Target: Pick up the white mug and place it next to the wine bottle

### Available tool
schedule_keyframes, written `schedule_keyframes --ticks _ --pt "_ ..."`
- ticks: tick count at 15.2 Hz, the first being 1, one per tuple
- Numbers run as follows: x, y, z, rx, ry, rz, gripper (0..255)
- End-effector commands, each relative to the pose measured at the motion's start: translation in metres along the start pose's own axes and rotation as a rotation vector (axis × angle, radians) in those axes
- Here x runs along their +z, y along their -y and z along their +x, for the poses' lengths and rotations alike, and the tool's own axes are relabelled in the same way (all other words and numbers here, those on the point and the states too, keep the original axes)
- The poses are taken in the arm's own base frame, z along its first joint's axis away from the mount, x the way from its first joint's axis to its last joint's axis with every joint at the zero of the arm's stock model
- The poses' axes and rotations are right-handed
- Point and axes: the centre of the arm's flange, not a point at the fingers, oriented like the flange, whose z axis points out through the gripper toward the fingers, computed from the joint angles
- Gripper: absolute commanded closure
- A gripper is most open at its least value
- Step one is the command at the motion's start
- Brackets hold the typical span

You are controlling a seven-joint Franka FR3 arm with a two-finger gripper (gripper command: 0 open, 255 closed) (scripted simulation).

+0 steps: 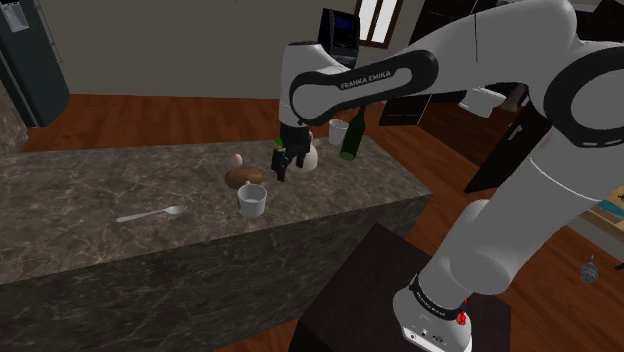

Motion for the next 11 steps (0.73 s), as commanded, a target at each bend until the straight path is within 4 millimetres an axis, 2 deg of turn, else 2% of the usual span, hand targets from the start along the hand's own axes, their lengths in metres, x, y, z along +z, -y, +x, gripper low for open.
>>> schedule_keyframes --ticks 1,11 --pt "0.019 0.006 0.017 -0.007 0.004 -0.006 0" --pt "0.112 0.027 0.113 -0.038 0.027 -0.035 0"
